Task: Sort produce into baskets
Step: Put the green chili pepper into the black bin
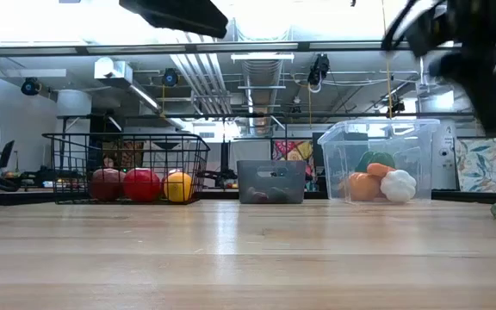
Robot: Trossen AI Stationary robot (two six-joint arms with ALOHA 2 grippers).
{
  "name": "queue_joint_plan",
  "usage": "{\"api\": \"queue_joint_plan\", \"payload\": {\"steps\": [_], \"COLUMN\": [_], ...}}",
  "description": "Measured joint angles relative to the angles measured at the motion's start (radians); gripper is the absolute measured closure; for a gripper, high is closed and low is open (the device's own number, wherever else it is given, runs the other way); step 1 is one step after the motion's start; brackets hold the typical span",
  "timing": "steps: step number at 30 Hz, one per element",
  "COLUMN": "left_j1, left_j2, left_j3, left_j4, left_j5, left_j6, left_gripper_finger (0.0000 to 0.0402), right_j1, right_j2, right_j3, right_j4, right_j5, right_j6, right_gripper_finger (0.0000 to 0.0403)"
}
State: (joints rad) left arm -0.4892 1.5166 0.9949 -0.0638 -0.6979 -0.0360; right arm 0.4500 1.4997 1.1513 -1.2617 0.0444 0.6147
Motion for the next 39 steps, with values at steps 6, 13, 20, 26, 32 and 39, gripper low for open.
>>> {"api": "queue_joint_plan", "payload": {"steps": [6,13,20,26,32,39], "left_j1": [0.000,0.000,0.000,0.000,-0.001,0.000], "left_j2": [0.000,-0.001,-0.001,0.000,0.000,0.002], "left_j3": [0.043,0.027,0.018,0.015,0.009,0.008], "left_j4": [-0.104,-0.097,-0.060,-0.061,-0.057,-0.054], "left_j5": [0.000,0.000,0.000,0.001,0.002,0.002], "left_j6": [0.005,-0.054,-0.076,-0.105,-0.125,-0.160], "left_gripper_finger": [0.0170,0.0170,0.0170,0.0170,0.0170,0.0170], "right_j1": [-0.005,-0.005,-0.034,-0.068,-0.077,-0.077], "right_j2": [0.024,0.028,0.047,0.083,0.083,0.081], "right_j3": [-0.164,-0.245,-0.286,-0.286,-0.287,-0.288], "right_j4": [0.205,0.271,0.377,0.384,0.390,0.398], "right_j5": [-0.012,0.029,0.054,-0.001,-0.011,-0.023], "right_j6": [-0.095,-0.110,-0.163,-0.225,-0.241,-0.245], "right_gripper_finger": [0.0143,0.0162,0.0172,0.0190,0.0240,0.0327]}}
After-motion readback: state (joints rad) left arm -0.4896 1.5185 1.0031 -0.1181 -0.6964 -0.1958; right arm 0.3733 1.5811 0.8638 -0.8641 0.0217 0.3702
